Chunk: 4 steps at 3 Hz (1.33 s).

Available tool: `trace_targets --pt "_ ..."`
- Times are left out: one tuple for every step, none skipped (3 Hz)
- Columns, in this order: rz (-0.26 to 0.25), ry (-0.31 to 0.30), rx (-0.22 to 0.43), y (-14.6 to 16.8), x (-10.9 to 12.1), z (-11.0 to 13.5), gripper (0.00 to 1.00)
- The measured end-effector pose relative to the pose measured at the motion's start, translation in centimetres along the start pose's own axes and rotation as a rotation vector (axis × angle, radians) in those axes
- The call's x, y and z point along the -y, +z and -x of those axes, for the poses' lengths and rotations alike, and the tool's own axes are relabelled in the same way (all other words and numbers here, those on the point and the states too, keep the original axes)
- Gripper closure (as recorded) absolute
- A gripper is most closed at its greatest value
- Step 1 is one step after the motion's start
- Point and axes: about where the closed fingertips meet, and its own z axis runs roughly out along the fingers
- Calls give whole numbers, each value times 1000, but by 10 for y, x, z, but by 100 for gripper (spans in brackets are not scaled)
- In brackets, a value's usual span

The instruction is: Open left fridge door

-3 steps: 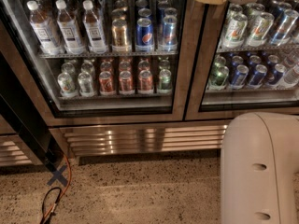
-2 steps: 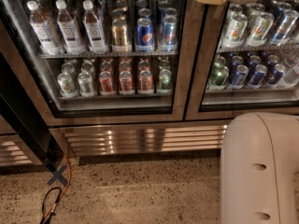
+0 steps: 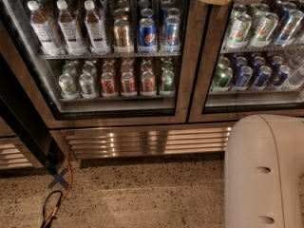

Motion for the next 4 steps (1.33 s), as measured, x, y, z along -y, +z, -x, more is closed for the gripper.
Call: trace_targets --pt "-1 0 0 0 0 -1 100" --pt "-2 0 0 0 0 -1 100" --pt "-5 0 1 -1 1 -1 100" --pt "-5 0 1 -4 8 0 100"
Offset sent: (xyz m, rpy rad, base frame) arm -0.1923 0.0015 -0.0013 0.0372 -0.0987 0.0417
